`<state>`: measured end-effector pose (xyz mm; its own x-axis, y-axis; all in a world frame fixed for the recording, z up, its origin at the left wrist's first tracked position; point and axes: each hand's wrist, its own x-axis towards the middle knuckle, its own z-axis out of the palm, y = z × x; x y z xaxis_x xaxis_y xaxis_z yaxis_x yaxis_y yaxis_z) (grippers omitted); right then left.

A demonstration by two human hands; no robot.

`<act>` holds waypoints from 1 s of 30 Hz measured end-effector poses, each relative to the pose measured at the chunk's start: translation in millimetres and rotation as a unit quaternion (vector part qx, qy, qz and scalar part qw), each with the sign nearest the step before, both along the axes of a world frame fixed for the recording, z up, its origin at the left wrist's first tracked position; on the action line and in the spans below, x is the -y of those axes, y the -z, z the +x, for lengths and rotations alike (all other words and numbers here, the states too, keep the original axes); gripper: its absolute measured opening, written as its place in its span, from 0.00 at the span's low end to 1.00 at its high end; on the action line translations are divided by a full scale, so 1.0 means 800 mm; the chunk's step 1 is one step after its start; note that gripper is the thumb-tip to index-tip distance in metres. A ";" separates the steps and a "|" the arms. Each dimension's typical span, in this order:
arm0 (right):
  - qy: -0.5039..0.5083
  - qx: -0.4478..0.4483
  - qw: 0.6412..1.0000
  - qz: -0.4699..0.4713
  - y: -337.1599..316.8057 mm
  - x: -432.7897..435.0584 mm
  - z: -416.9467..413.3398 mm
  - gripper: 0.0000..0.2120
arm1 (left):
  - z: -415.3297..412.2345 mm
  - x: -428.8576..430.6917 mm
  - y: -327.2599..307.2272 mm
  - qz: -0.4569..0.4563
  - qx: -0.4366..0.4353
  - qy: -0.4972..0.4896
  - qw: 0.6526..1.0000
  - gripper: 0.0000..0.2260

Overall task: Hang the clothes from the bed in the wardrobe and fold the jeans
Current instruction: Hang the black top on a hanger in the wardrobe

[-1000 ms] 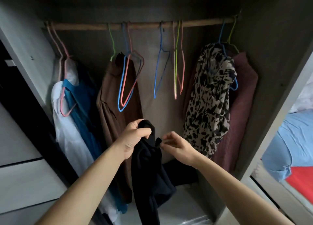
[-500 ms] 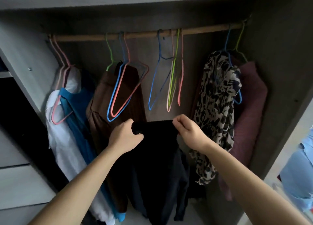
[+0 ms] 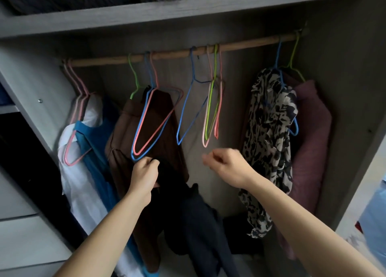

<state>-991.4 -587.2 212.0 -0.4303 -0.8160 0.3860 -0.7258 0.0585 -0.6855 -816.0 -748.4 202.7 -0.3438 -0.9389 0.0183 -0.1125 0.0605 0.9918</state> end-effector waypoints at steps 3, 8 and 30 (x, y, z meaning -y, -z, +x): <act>0.095 0.000 0.981 -0.169 -0.047 0.018 0.002 0.16 | 0.009 0.003 0.002 -0.085 0.029 -0.012 0.996 0.10; 0.227 -0.089 0.960 -0.137 -0.123 0.076 -0.025 0.16 | 0.017 0.000 -0.004 -0.178 0.057 -0.005 0.982 0.09; 0.241 0.019 0.962 -0.126 -0.133 0.064 -0.084 0.14 | 0.008 0.014 0.015 -0.239 0.073 0.016 0.968 0.10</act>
<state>-1059.0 -638.5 318.2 -0.7533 -0.4002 0.5219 -0.6299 0.2109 -0.7475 -809.6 -759.4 191.1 -0.4038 -0.8237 0.3981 -0.2392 0.5151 0.8231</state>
